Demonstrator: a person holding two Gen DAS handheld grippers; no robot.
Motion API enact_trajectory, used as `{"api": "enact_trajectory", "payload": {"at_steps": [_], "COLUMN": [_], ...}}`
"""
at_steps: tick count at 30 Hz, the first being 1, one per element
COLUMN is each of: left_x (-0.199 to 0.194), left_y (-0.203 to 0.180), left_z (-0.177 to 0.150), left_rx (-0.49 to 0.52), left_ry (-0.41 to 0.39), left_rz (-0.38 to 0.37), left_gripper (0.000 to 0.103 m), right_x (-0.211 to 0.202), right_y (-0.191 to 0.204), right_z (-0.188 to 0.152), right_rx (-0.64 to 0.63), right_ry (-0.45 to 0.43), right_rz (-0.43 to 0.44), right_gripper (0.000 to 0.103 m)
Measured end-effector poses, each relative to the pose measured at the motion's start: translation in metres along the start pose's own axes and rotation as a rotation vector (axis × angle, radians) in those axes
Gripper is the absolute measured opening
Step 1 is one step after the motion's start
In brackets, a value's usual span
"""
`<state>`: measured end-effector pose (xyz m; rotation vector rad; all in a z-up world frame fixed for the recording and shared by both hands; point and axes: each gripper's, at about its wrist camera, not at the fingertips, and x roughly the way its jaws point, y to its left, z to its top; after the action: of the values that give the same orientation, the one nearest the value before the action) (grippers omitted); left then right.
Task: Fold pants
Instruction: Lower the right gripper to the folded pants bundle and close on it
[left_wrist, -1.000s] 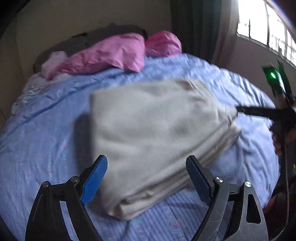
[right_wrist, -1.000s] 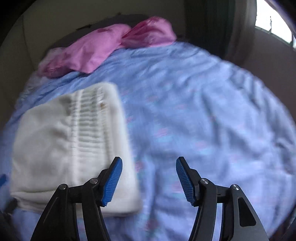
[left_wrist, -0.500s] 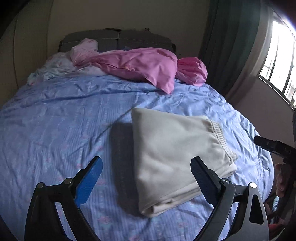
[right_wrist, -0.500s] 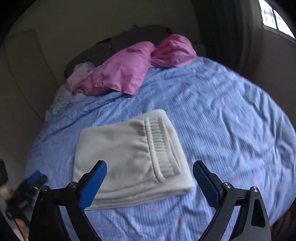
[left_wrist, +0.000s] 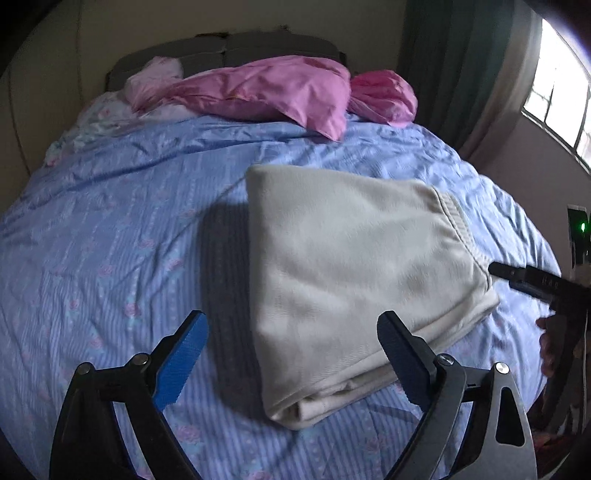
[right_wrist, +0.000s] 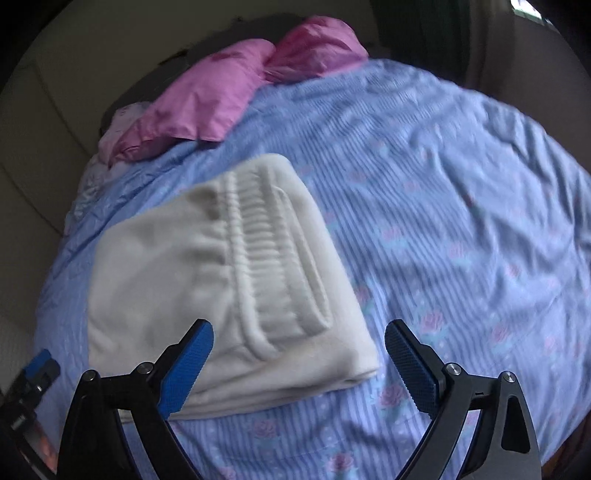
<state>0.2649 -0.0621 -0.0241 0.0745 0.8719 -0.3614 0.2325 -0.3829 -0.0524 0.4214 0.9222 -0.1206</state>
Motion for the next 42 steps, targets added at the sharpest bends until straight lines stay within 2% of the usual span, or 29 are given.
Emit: {"api": "enact_trajectory", "payload": {"at_steps": [3, 7, 8, 10, 12, 17, 20, 22, 29, 32, 37, 42], "left_x": [0.005, 0.013, 0.015, 0.018, 0.019, 0.018, 0.019, 0.023, 0.029, 0.028, 0.026, 0.022], "left_y": [-0.007, -0.020, -0.026, -0.033, -0.040, -0.060, -0.061, -0.059, -0.051, -0.045, -0.030, -0.009], "left_z": [-0.003, -0.005, -0.007, -0.008, -0.008, -0.008, -0.007, -0.005, -0.005, -0.004, -0.002, 0.002], "left_rx": [0.038, 0.072, 0.091, 0.115, 0.142, 0.223, 0.208, 0.191, 0.158, 0.132, 0.091, 0.081], "left_ry": [-0.005, 0.008, 0.013, 0.015, 0.014, -0.018, -0.020, -0.006, 0.006, 0.005, 0.002, -0.041], "left_rz": [0.010, 0.025, 0.023, 0.020, 0.024, 0.034, 0.020, 0.017, 0.033, 0.050, 0.052, 0.090], "left_gripper": [0.093, 0.093, 0.093, 0.093, 0.093, 0.094, 0.094, 0.094, 0.094, 0.094, 0.094, 0.094], "right_x": [0.000, 0.002, 0.004, 0.012, 0.023, 0.050, 0.059, 0.061, 0.073, 0.082, 0.084, 0.075], "right_y": [-0.010, -0.026, -0.033, -0.039, -0.047, -0.064, -0.065, -0.065, -0.055, -0.049, -0.036, -0.022], "right_z": [-0.003, -0.007, -0.009, -0.010, -0.012, -0.015, -0.016, -0.014, 0.000, 0.002, 0.007, 0.006], "right_rx": [0.026, 0.081, 0.110, 0.149, 0.188, 0.277, 0.293, 0.301, 0.301, 0.282, 0.272, 0.205], "right_ry": [-0.044, -0.089, -0.092, -0.074, -0.041, 0.028, 0.051, 0.053, 0.124, 0.163, 0.180, 0.147], "right_rz": [0.031, 0.120, 0.167, 0.234, 0.296, 0.420, 0.496, 0.510, 0.499, 0.453, 0.388, 0.276], "right_gripper": [0.095, 0.095, 0.095, 0.097, 0.102, 0.103, 0.103, 0.103, 0.103, 0.103, 0.103, 0.090]}}
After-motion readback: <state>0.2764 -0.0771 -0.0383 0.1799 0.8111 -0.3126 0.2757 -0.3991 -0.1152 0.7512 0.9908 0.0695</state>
